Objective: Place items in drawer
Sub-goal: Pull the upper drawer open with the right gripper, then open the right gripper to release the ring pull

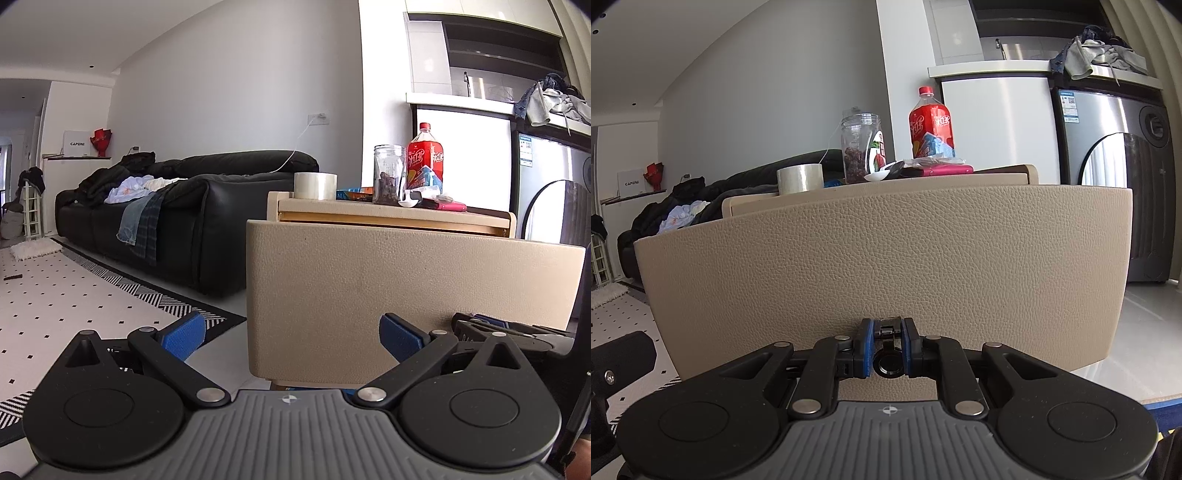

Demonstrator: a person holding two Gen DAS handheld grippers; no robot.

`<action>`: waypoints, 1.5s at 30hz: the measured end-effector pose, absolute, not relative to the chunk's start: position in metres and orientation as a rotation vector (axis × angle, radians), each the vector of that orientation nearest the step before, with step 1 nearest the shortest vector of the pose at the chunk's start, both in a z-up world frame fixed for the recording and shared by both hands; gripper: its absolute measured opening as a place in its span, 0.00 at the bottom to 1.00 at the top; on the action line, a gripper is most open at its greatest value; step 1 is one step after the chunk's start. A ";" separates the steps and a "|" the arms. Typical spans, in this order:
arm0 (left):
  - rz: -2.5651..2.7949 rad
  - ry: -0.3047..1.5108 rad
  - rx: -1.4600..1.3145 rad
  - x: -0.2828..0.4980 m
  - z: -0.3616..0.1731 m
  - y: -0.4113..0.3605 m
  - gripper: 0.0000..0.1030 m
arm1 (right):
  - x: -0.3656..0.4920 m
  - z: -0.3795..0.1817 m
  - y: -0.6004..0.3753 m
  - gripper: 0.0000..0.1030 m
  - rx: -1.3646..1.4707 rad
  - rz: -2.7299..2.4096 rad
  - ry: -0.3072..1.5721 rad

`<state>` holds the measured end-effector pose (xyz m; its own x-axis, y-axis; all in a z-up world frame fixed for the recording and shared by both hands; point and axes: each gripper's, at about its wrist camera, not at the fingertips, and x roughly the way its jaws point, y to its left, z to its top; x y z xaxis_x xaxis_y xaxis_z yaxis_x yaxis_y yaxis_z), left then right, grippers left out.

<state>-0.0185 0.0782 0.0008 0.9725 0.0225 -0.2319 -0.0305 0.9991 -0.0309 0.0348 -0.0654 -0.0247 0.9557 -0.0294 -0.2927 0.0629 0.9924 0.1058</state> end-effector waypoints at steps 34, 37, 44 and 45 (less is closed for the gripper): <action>0.030 0.145 0.000 -0.012 0.036 0.046 1.00 | 0.000 0.000 -0.107 0.23 0.087 -0.065 0.284; 0.049 0.129 0.016 -0.010 0.036 0.038 1.00 | -0.001 -0.001 -0.111 0.23 0.110 -0.073 0.288; 0.002 0.103 0.023 -0.001 0.047 0.025 1.00 | -0.008 0.008 -0.121 0.24 0.117 -0.087 0.252; -0.006 0.100 0.023 0.001 0.049 0.024 1.00 | -0.009 0.009 -0.123 0.25 0.120 -0.089 0.248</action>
<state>0.0014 0.0236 0.0494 0.9950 -0.0049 -0.0996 0.0071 0.9997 0.0223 -0.0094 -0.1229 0.0088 0.9656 -0.0727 -0.2497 0.1022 0.9889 0.1075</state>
